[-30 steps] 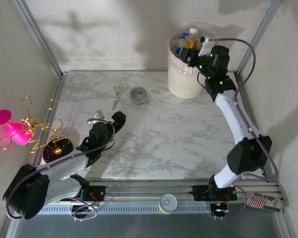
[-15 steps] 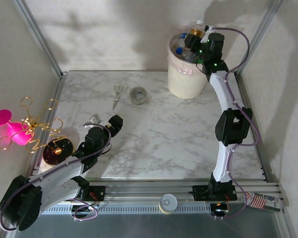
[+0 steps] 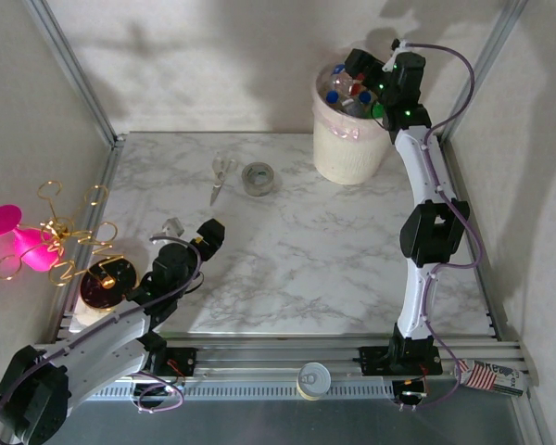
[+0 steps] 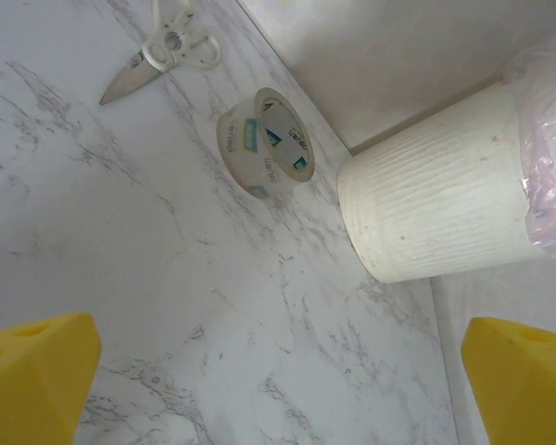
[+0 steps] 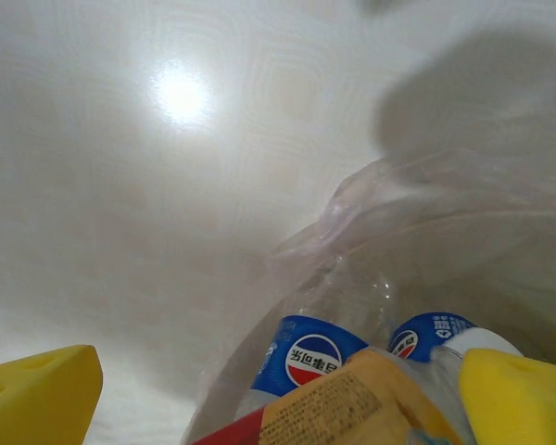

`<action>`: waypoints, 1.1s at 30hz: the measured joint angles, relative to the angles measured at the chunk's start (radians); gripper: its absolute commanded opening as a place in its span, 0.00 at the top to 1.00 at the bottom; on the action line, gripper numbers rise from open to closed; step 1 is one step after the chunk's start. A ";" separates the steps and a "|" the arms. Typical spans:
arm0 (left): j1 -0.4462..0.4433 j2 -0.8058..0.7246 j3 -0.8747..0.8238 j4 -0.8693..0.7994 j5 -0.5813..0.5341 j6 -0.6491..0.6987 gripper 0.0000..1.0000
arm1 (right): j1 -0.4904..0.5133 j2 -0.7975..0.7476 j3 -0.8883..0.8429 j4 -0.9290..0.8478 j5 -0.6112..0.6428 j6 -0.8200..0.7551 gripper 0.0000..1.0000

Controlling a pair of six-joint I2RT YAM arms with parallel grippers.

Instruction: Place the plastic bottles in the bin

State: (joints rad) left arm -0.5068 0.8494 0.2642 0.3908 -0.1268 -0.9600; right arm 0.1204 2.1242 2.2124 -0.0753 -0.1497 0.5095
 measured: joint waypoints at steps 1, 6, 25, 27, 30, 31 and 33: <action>0.000 -0.006 -0.003 -0.001 0.000 -0.002 0.00 | 0.000 0.000 0.000 0.000 0.003 -0.001 0.01; 0.000 -0.019 -0.009 -0.008 0.000 -0.010 0.00 | 0.000 -0.018 -0.016 0.000 0.019 -0.039 0.01; 0.000 0.024 -0.008 -0.006 0.000 -0.013 0.00 | 0.174 -0.349 -0.443 0.099 -0.092 -0.192 0.01; 0.000 0.031 -0.006 -0.006 0.000 -0.013 0.00 | 0.182 -0.335 -0.441 0.104 -0.114 -0.188 0.01; 0.000 0.035 -0.003 -0.006 0.000 -0.014 0.00 | 0.185 -0.285 -0.399 0.101 -0.116 -0.184 0.01; 0.000 0.035 -0.002 -0.006 0.000 -0.013 0.00 | 0.184 -0.264 -0.380 0.101 -0.114 -0.184 0.01; 0.000 0.034 -0.002 -0.007 0.000 -0.013 0.01 | 0.184 -0.224 -0.342 0.096 -0.103 -0.184 0.01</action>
State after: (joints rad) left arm -0.5068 0.8837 0.2619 0.3840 -0.1265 -0.9733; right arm 0.3046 1.9007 1.8702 0.0208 -0.2531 0.3252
